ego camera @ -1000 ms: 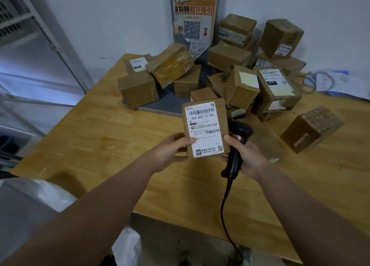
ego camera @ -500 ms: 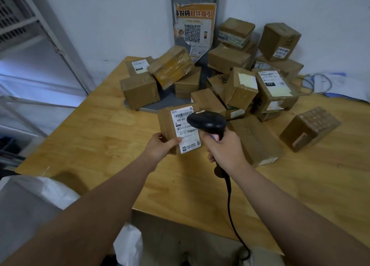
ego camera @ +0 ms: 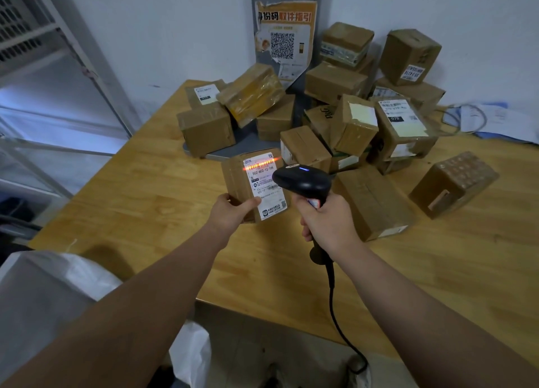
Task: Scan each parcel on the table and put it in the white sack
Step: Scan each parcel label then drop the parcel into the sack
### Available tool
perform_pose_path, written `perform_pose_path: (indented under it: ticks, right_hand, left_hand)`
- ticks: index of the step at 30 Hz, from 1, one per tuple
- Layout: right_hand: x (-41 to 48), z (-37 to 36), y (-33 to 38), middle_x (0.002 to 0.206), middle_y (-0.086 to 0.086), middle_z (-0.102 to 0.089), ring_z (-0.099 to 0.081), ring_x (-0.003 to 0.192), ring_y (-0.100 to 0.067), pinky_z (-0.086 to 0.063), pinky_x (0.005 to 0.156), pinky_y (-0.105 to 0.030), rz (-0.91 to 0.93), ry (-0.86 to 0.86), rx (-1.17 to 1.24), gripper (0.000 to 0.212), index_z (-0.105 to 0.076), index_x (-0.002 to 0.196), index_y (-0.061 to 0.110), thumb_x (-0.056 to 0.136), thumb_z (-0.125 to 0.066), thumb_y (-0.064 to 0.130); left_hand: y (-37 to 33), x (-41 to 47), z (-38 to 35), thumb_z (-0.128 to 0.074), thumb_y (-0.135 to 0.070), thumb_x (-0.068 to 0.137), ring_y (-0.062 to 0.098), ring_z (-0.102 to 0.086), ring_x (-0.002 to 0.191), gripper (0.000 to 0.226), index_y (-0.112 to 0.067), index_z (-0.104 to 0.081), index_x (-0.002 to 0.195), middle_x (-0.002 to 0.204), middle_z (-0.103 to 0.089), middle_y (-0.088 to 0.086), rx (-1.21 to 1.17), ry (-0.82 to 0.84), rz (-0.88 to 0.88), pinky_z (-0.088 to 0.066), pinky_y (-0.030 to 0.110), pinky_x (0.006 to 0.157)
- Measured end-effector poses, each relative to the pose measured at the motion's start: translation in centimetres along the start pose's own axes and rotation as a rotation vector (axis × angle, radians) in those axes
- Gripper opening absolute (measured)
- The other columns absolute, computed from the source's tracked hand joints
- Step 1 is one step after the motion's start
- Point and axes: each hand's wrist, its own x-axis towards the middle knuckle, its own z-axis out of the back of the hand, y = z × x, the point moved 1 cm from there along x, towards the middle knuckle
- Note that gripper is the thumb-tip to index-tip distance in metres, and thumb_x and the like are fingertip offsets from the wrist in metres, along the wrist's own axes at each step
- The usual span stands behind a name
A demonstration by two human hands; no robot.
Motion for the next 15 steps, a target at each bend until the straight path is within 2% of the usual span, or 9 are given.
perform_pose_path:
  ticks: [5,8,12,15]
  right_hand:
    - [-0.09,0.03,-0.02,0.051,0.005,-0.058,-0.058,0.045,-0.012,-0.054,0.055,-0.030,-0.014,-0.003,0.010,0.023,-0.062,0.071,0.017,0.092,-0.063,0.028]
    - [-0.10,0.07,-0.02,0.050,0.006,-0.058,-0.058,0.046,-0.012,-0.054,0.055,-0.029,-0.008,-0.002,0.003,0.023,-0.062,0.071,0.018,0.092,-0.063,0.028]
    - [-0.21,0.12,-0.11,0.053,0.005,-0.058,-0.058,0.046,-0.013,-0.053,0.053,-0.028,-0.022,0.019,0.056,0.020,-0.062,0.073,0.018,0.091,-0.064,0.027]
    - [-0.41,0.00,-0.15,0.055,0.003,-0.058,-0.056,0.046,-0.012,-0.052,0.051,-0.026,-0.034,0.062,0.087,0.018,-0.062,0.076,0.018,0.091,-0.064,0.026]
  left_hand:
    - [0.19,0.07,0.03,-0.074,-0.029,0.083,0.003,-0.052,0.074,0.067,-0.007,-0.041,0.137,0.127,-0.057,0.006,0.005,-0.014,0.005,-0.043,0.015,0.056]
    - [0.20,0.00,0.03,-0.074,-0.029,0.083,0.006,-0.053,0.077,0.067,-0.007,-0.041,0.138,0.128,-0.057,0.005,0.018,-0.013,0.006,-0.043,0.016,0.057]
    - [0.24,-0.30,0.18,-0.075,-0.031,0.082,0.009,-0.054,0.083,0.069,-0.008,-0.042,0.138,0.127,-0.058,0.005,0.031,-0.018,0.001,-0.044,0.019,0.065]
    - [0.25,-0.83,0.36,-0.075,-0.033,0.082,0.003,-0.054,0.078,0.069,-0.008,-0.042,0.138,0.123,-0.058,0.003,0.032,-0.019,-0.007,-0.044,0.017,0.061]
